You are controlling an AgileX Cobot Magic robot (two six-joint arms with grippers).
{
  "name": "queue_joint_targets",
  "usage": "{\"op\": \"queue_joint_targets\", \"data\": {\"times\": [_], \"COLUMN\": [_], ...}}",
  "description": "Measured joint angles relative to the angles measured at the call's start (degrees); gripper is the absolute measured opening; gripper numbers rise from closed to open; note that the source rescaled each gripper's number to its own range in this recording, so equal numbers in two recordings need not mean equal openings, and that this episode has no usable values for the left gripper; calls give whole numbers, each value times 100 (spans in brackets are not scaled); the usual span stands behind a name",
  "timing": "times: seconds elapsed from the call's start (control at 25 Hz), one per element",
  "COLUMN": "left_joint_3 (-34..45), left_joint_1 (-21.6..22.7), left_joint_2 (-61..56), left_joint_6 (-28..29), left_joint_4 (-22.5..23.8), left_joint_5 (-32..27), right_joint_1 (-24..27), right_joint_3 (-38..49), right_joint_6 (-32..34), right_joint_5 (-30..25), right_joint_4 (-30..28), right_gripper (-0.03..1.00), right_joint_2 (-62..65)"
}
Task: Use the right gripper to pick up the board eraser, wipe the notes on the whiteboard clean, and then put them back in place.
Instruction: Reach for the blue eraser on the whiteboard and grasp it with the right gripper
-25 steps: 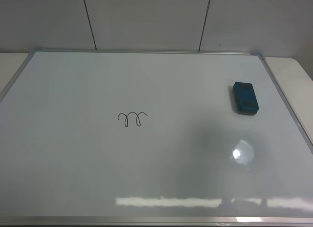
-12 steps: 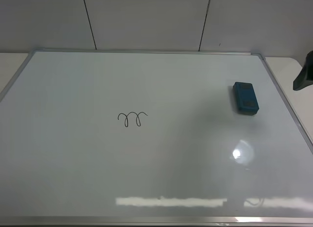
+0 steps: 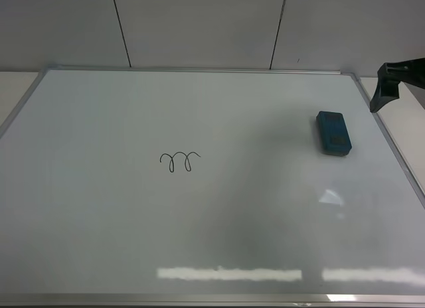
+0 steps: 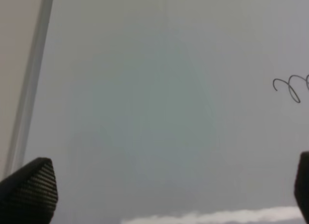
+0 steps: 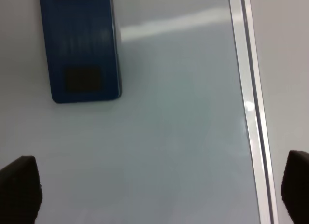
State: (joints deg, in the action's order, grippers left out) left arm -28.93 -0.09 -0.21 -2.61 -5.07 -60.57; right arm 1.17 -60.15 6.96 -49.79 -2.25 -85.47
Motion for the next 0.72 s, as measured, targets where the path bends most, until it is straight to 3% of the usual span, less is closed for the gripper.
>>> {"op": "queue_joint_targets", "data": {"times": [0.28,0.72], "left_joint_3": [0,0], "left_joint_1": [0,0], "left_joint_2": [0,0], "left_joint_6": [0,0], "left_joint_4": [0,0], "left_joint_5": [0,0], "right_joint_1": [-78,-84], "right_joint_3": [-370,-385], "right_joint_6": [-432,-642], "right_joint_5": [239,1051], "right_joint_4": [27,655], "right_gripper": [100,100], "right_joint_2": [-807,-1640]}}
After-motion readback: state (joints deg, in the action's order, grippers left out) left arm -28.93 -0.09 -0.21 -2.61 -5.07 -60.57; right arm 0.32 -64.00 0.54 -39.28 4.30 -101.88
